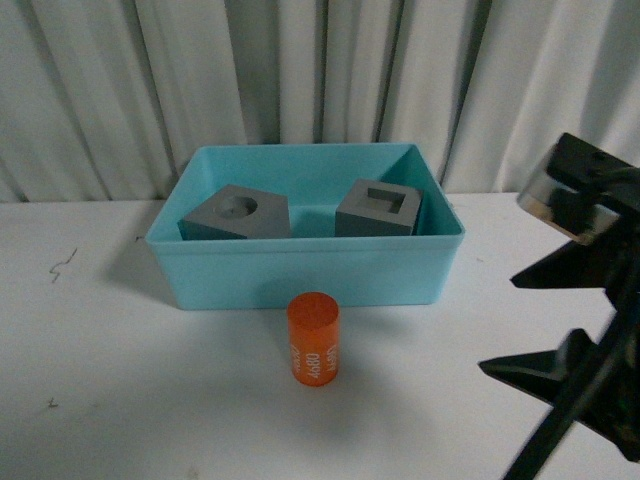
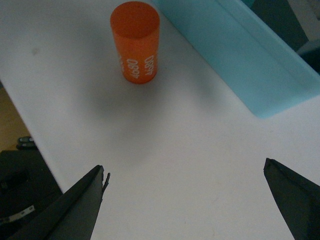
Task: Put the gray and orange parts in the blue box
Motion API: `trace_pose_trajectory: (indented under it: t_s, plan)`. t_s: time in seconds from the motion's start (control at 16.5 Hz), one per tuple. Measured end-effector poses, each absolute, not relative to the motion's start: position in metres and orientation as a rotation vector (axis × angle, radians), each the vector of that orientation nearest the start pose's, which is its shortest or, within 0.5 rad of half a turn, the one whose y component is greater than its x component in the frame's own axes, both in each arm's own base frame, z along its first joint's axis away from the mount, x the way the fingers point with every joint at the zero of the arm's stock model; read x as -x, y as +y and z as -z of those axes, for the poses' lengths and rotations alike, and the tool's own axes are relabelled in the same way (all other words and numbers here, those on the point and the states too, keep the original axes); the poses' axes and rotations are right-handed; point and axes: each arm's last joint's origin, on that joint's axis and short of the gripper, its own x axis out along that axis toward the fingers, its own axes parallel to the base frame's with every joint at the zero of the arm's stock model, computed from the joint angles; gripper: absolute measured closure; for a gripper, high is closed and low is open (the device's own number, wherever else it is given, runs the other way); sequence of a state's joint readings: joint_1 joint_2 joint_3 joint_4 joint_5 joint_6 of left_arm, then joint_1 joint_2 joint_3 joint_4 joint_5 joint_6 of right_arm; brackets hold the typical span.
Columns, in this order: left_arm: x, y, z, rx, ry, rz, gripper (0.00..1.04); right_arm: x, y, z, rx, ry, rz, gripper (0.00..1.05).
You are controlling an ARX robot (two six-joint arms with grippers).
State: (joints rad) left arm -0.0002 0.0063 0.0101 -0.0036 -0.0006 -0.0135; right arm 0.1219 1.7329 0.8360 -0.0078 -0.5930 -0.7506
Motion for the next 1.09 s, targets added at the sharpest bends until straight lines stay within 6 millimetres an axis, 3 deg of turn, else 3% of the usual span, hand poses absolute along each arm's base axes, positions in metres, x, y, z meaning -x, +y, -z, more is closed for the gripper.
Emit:
trace_pose_trajectory:
  t_s: [0.48,0.79,1.09]
  plan:
    - [-0.097,0.000,-0.166,0.014,0.000,-0.001,0.07,-0.348,0.121,-0.110,0.469,0.628,-1.010,0.06]
    - [-0.097,0.000,-0.166,0.014,0.000,0.000,0.07,-0.365,0.139,-0.097,0.462,0.650,-0.994,0.06]
    - [-0.097,0.000,-0.166,0.014,0.000,0.000,0.07,-0.370,0.170,-0.092,0.453,0.647,-1.027,0.06]
